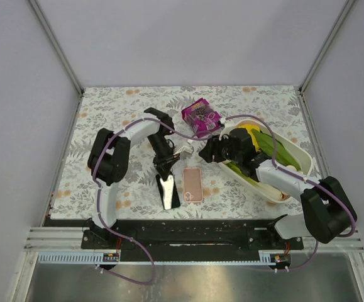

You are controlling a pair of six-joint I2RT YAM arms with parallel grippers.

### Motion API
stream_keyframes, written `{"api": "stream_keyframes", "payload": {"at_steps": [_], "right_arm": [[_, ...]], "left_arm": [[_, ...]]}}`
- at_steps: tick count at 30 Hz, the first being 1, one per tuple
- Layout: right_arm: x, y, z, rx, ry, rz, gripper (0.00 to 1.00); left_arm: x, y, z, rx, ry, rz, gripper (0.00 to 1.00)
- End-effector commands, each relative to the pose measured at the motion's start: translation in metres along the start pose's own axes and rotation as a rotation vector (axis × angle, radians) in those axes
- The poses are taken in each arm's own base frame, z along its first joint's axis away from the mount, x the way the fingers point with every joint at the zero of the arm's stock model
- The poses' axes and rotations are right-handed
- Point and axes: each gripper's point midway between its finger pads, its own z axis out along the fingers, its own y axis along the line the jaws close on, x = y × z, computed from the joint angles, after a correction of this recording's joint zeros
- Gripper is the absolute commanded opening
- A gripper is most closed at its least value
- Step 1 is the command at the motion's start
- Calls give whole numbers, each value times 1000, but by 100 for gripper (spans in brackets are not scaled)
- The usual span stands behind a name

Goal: Take the phone out of the phone case
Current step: Place the phone at the center of the board.

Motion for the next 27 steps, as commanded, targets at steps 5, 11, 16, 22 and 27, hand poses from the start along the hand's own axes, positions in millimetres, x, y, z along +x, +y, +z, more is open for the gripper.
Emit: {"api": "stream_keyframes", "payload": {"at_steps": [5, 11, 16, 22, 27], "right_arm": [[-9, -6, -1, 27, -40, -26, 61], [-10, -15, -2, 76, -41, -37, 61], [-9, -21, -4, 105, -37, -37, 61], [-10, -20, -5, 96, -42, -33, 61], [-10, -18, -4, 88, -41, -34, 61]], "left_arm": [[7, 26, -8, -33, 101, -17, 22], [4, 51, -5, -76, 129, -33, 26], [1, 71, -4, -109, 148, -47, 31], [1, 85, 0, -136, 171, -56, 38], [1, 92, 8, -155, 192, -58, 43]]}}
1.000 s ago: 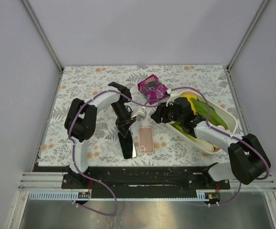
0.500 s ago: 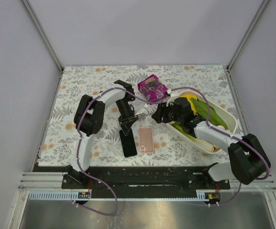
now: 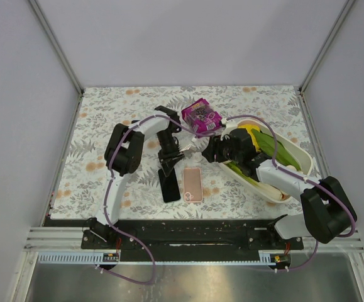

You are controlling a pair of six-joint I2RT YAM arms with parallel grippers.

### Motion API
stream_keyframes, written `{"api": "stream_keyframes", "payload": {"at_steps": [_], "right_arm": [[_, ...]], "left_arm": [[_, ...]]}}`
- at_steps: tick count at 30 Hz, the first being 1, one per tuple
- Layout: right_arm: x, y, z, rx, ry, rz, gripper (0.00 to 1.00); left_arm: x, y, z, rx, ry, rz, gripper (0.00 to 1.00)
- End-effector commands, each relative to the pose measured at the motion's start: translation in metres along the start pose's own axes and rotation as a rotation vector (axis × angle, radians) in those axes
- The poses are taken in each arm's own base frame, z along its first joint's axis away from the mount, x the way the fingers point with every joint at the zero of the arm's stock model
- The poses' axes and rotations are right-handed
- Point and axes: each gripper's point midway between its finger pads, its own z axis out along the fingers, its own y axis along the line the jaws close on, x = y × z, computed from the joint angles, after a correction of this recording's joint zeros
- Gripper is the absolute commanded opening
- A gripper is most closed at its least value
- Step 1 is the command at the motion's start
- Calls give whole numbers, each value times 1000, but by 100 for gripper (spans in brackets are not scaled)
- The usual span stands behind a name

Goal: Take the phone out of the phone case
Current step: Place the phone at the center of the board.

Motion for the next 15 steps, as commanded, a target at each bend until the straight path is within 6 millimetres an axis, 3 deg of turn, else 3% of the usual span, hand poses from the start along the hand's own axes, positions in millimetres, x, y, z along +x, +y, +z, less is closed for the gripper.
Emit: {"api": "stream_keyframes", "payload": {"at_steps": [1, 8, 15], "right_arm": [[-12, -1, -3, 3, -47, -19, 61], [-13, 0, -4, 1, -49, -18, 61], [-15, 1, -7, -3, -57, -36, 61]], "left_arm": [[-4, 28, -1, -115, 42, 66, 43], [-18, 33, -3, -159, 10, 69, 51], [-25, 37, -24, -259, -51, 76, 60]]}}
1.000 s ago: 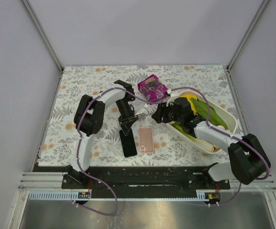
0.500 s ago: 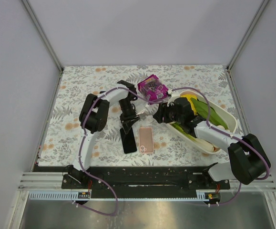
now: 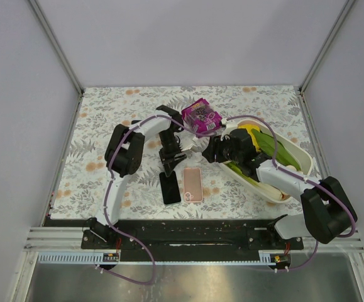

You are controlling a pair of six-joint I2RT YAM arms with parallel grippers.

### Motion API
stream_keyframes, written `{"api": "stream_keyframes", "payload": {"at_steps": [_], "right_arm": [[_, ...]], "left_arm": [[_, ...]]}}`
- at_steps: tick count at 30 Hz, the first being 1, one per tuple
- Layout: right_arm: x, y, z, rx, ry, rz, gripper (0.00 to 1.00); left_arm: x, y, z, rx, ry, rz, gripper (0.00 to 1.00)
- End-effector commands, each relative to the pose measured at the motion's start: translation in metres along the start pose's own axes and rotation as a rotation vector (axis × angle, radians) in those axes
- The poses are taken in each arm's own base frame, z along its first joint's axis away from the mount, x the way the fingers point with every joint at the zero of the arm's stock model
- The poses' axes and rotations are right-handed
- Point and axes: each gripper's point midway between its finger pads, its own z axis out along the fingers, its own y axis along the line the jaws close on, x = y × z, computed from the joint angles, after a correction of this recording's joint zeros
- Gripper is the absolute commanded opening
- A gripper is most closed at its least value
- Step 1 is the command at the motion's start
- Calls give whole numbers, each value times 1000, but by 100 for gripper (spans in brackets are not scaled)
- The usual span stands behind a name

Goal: Take the phone out of the phone case
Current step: Place the phone at the center of the board, then adjust the phone at the center of the board.

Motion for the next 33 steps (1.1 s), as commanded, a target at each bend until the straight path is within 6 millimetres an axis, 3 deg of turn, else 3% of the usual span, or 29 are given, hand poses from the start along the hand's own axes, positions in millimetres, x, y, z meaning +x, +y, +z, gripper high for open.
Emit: {"api": "stream_keyframes", "payload": {"at_steps": [1, 9, 11, 15, 16, 19, 22, 28, 33], "right_arm": [[-17, 2, -8, -7, -60, -41, 61], [-27, 8, -17, -34, -88, -139, 67], [-32, 9, -20, -36, -105, -169, 70], [-46, 12, -27, -38, -142, -229, 74], [-49, 15, -28, -48, -149, -242, 77], [-63, 24, -35, -75, -186, -278, 96], [-76, 27, -40, -74, -225, -287, 100], [-84, 23, -43, -40, -268, -237, 99], [-81, 24, -43, -42, -254, -229, 99]], "left_arm": [[-25, 36, -24, -223, -116, 109, 61], [-28, 29, -101, -471, -415, 36, 77], [-29, 37, -124, -595, -517, -1, 86], [-12, 45, -164, -810, -660, -118, 99], [-9, 45, -175, -844, -700, -140, 99], [4, 49, -194, -881, -784, -219, 99], [19, 62, -215, -907, -858, -337, 99], [38, 104, -230, -970, -818, -511, 99], [41, 137, -230, -969, -766, -636, 99]]}}
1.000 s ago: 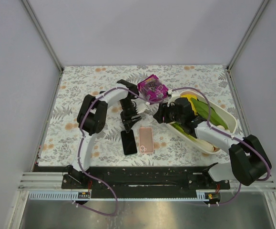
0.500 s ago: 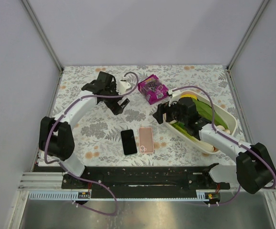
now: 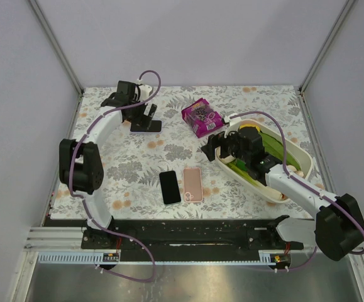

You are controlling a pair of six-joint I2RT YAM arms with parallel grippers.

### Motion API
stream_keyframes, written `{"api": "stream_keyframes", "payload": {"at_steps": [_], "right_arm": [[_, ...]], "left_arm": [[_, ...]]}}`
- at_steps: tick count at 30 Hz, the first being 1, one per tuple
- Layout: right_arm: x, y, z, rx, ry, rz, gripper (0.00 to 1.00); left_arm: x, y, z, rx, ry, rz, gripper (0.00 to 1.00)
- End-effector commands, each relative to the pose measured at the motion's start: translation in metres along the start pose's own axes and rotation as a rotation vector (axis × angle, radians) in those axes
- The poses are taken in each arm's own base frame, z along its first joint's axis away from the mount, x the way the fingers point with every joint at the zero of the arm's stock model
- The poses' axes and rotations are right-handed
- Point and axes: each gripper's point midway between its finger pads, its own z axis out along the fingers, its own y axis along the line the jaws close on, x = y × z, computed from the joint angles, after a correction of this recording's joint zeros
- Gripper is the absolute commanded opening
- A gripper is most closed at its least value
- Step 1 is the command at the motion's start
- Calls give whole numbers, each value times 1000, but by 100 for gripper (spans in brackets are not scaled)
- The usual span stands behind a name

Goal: Take the phone out of the phone case
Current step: Adjust the phone at the center of the board.

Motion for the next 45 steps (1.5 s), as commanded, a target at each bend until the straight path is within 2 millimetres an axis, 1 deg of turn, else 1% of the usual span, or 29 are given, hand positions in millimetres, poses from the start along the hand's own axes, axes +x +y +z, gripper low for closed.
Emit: {"api": "stream_keyframes", "payload": {"at_steps": [1, 3, 4, 6, 8, 9, 10, 14, 16, 19, 23, 24, 27, 31, 34, 37, 41, 43, 45], "right_arm": [[-34, 1, -5, 7, -92, -6, 100], [-33, 4, -5, -12, -90, -9, 100], [-31, 7, -5, -27, -84, -11, 100], [-27, 12, -5, -59, -73, -21, 100], [-25, 15, -5, -81, -70, -25, 99], [-22, 17, -4, -94, -62, -24, 99], [-22, 17, -3, -96, -61, -22, 100], [-16, 19, 0, -115, -44, -15, 99], [-14, 20, 2, -117, -38, -16, 100], [-12, 18, 3, -114, -31, -13, 100], [-7, 18, 5, -113, -16, -13, 100], [-6, 17, 5, -111, -13, -12, 100], [-3, 17, 7, -111, -4, -11, 100], [-2, 14, 8, -103, 0, -8, 99], [0, 14, 9, -102, 6, -9, 100], [1, 13, 10, -98, 10, -8, 100], [2, 12, 9, -95, 13, -8, 99], [1, 12, 9, -96, 10, -8, 100], [1, 12, 10, -97, 11, -5, 99]], "left_arm": [[-17, 23, 16, -92, 31, -72, 99], [-21, 27, 24, -82, 67, -17, 99], [-18, 29, 30, -72, 97, 22, 99], [-20, 36, 37, -71, 129, 107, 99], [-14, 40, 47, -49, 178, 199, 99], [-17, 43, 50, -46, 180, 236, 99], [-16, 50, 52, -66, 205, 277, 99], [-27, 71, 65, -147, 185, 295, 99], [-38, 76, 71, -173, 141, 303, 99], [-50, 84, 80, -205, 113, 326, 99], [-53, 93, 98, -248, 124, 376, 99], [-51, 93, 104, -253, 129, 396, 99], [-52, 94, 116, -257, 132, 448, 99], [-50, 94, 128, -250, 145, 511, 99], [-52, 87, 133, -228, 138, 545, 99], [-47, 77, 141, -200, 152, 596, 99], [-24, 55, 145, -113, 213, 691, 98], [-13, 49, 145, -88, 242, 735, 98], [-2, 43, 141, -50, 272, 752, 98]]}}
